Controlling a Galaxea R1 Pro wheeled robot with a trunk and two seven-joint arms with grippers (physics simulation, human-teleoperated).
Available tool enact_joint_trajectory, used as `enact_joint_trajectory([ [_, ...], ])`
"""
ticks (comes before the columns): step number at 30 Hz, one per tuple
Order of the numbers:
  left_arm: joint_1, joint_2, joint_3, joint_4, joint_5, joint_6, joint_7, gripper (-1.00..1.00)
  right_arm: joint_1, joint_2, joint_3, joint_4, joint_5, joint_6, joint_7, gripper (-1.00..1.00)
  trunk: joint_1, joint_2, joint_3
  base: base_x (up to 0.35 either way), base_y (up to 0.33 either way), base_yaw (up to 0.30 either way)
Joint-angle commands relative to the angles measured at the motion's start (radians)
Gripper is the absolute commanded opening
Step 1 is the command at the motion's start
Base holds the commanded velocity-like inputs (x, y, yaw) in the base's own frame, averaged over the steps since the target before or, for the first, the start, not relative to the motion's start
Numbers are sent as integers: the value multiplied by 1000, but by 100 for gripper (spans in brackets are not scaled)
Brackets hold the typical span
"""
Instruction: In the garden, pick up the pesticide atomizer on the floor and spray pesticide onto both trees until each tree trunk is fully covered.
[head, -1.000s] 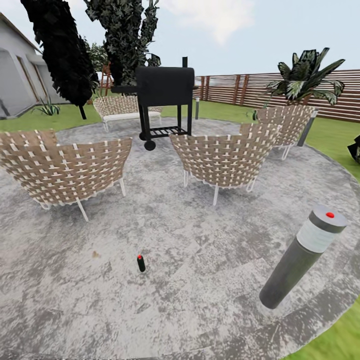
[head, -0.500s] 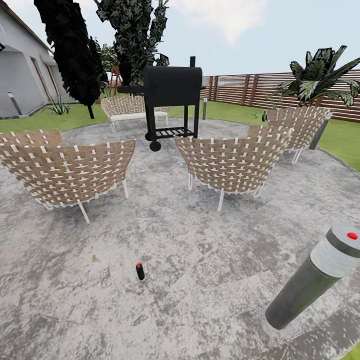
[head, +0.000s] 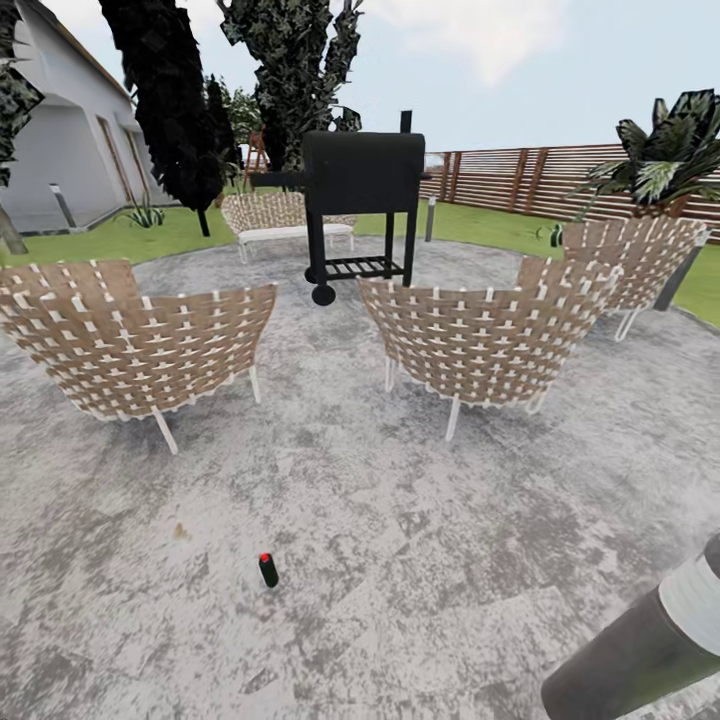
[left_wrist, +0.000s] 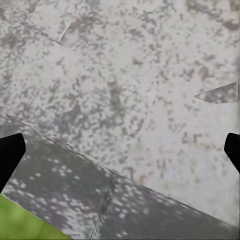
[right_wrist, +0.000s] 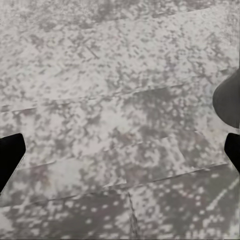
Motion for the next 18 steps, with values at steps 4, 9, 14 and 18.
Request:
enact_joint_trajectory([
  [4,-1,0,0,1,5,-3,-1,100,0,0,-1,1,0,-3,-1,100,0,0,-1,287,-183,267],
  [9,-1,0,0,1,5,-3,-1,100,0,0,0,1,0,-3,-1,100,0,0,-1,298,-168,270],
  [14,-1,0,0,1,4,-3,-1,100,0,0,0,1,0,-3,-1,100,0,0,-1,284,-145,271],
  [18,-1,0,0,1,4,-3,-1,100,0,0,0,1,0,-3,-1,100,0,0,-1,154,-55,212],
])
